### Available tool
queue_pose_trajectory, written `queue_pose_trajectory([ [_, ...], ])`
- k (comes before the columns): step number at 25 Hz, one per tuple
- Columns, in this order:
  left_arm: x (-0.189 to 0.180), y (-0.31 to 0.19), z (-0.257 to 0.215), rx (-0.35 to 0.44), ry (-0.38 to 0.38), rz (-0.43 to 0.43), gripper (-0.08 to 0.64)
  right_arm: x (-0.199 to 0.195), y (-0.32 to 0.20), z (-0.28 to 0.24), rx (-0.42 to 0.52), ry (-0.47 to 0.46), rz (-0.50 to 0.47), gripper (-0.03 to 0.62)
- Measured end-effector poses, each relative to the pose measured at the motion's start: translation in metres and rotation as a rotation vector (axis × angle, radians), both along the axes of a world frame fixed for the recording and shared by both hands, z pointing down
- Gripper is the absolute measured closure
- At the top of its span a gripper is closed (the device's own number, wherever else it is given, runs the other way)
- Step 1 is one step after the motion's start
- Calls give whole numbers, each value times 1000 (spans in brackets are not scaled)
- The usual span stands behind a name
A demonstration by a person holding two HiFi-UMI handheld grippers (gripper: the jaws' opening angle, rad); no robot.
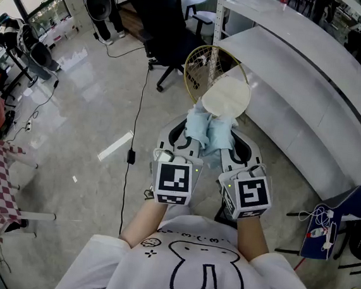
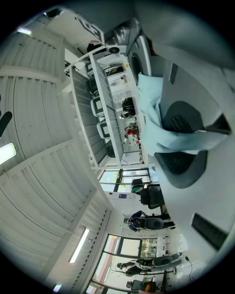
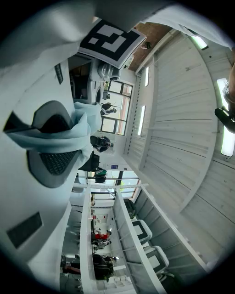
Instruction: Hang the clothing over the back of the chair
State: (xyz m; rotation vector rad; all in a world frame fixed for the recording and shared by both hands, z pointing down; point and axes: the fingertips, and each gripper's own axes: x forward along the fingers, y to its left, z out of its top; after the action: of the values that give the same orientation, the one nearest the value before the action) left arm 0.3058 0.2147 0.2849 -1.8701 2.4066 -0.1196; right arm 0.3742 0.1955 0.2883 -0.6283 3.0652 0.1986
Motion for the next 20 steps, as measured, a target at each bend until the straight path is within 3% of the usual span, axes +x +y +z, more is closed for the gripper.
queue_pose_trajectory([
  [9, -29, -4, 5, 1, 24, -6, 521, -27, -3, 4, 1, 7, -15, 575],
  [20, -99, -40, 5, 2, 39, 21, 522, -97, -40, 11, -25, 39, -14, 574],
])
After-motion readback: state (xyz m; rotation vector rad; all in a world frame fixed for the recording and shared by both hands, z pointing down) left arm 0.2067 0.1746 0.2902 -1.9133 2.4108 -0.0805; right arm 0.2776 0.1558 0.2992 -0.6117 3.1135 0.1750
